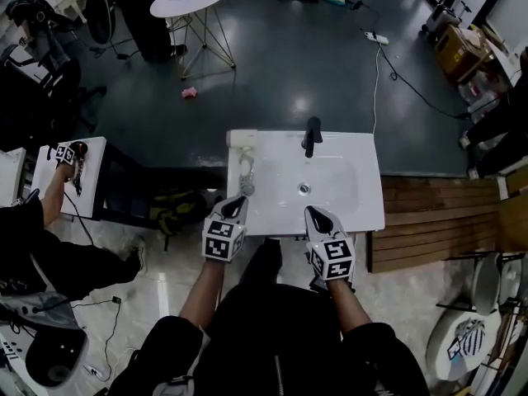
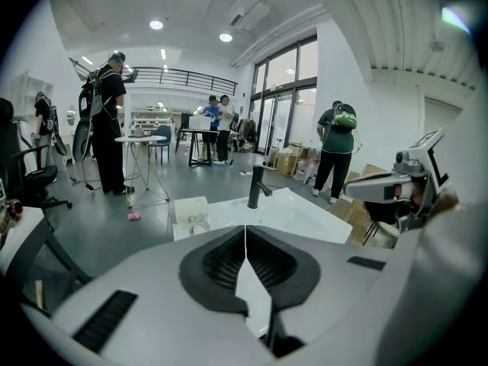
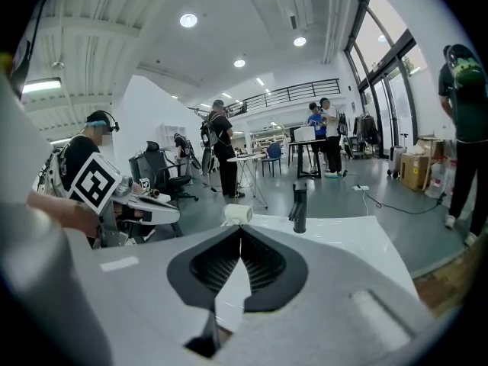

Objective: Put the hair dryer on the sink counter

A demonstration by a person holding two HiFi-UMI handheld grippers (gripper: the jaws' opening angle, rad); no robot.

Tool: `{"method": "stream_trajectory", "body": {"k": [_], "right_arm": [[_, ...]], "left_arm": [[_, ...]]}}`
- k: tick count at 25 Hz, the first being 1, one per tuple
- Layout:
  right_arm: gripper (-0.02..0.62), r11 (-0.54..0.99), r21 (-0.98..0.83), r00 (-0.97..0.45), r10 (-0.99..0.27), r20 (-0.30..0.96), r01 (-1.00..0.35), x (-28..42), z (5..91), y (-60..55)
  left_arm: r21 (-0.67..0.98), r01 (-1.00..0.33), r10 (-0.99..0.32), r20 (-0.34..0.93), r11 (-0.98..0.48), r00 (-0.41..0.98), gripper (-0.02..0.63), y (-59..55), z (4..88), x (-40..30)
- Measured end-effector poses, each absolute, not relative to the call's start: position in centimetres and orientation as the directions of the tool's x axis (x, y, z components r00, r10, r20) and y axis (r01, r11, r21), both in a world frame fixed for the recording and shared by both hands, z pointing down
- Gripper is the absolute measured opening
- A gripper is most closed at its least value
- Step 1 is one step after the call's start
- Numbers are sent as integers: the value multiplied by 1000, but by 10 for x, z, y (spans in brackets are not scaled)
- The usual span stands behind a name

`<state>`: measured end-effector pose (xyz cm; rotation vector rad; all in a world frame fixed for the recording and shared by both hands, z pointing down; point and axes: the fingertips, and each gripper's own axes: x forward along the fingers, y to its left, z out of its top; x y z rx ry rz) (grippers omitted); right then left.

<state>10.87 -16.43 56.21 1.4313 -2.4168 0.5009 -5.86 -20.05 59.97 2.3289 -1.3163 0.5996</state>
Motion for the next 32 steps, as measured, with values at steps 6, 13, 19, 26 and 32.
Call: {"method": "stream_trajectory", "body": {"k": [6,13,19,26,32], "right_arm": [[5,449,-136,-465,-801,377,-883,112,546,-151],[5,474,-104,-477,-802,360,-875,110,537,-140],[5,481,-91,-479,-803,354,-872,108,533,-132],[5,479,-84,-475,-806,354,-874,110,532,-127],[5,478,-84,-475,-805,356,-874,108,533,-125]], "left_arm": [[112,-859,-716,505,-500,483,15,-184,576,-54],[101,-842,-711,487,-530,507,15,-169,566,-44],[89,-828,-690,507,-554,517,15,-158,573,-38],[80,-819,-681,513,-568,523,15,-150,575,-35],[84,-818,-681,509,-569,526,15,-148,575,-35]]}}
